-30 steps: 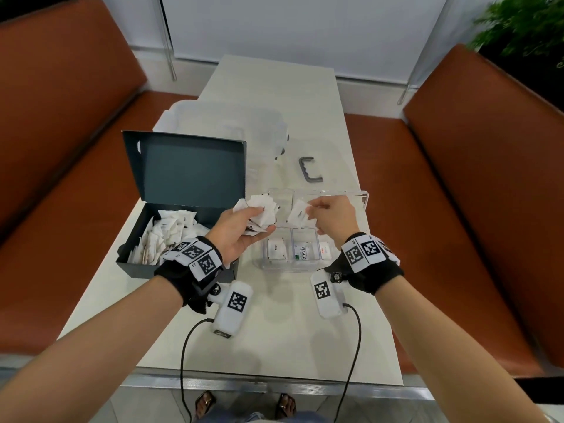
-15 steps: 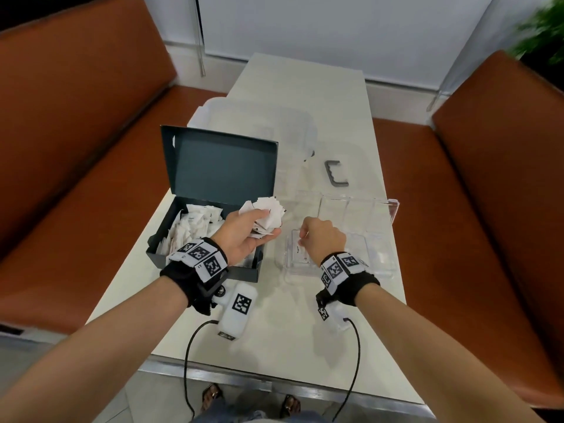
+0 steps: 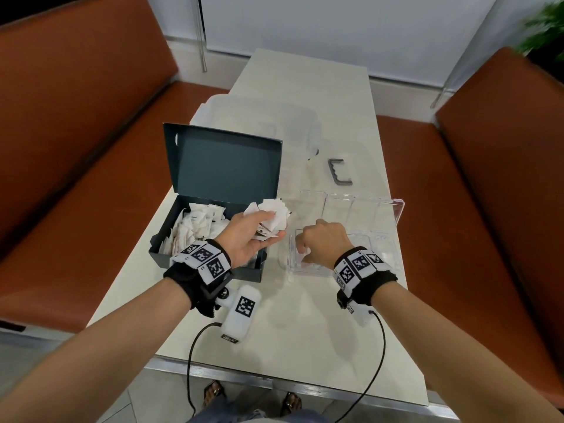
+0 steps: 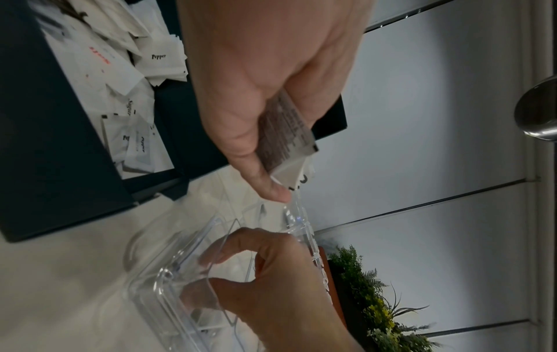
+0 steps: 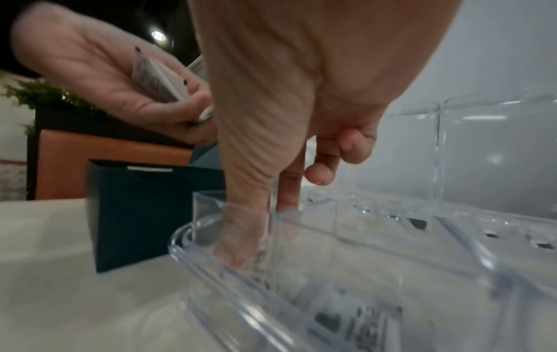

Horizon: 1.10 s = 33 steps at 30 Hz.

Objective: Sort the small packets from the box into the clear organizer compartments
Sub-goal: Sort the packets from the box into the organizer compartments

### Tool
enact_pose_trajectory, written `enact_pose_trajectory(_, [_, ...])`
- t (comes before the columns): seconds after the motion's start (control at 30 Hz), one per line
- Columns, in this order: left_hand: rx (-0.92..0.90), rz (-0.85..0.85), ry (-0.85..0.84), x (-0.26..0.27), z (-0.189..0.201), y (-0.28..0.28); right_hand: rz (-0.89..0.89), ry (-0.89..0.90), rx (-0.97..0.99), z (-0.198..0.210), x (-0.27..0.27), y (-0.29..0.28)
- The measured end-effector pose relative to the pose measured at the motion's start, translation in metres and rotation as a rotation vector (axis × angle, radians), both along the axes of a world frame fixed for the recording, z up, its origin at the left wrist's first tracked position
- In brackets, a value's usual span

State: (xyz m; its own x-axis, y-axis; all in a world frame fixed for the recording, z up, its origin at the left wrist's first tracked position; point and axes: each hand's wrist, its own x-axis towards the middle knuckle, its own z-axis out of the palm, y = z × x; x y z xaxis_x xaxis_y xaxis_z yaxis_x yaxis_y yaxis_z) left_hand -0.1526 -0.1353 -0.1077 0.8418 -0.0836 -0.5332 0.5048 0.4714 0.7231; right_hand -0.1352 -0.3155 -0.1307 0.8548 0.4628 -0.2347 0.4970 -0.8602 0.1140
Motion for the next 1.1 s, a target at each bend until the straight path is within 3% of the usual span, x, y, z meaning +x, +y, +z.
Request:
enact_pose_trajectory(0.47, [-0.007,-0.002,0.002,0.004,-0.002,-0.004,0.058,-0.020,-0.209,-0.002,0.004,0.005])
enact_pose_trajectory(0.8, [-0.013,-0.012,-0.008,0.002,0.003,-0.005,0.015,0.017,-0.153,0.000,0.010,0.003])
enact_pose_trajectory(0.97, [-0.006,-0.016,0.006,0.002,0.007,-0.003,-0.108,0.112,0.118,0.022,0.007,-0.008])
enact_pose_trajectory(1.1, [-0.023,-0.036,0.004,0.001,0.008,-0.003,-0.316,0.007,0.701,0.042,-0.002,-0.016])
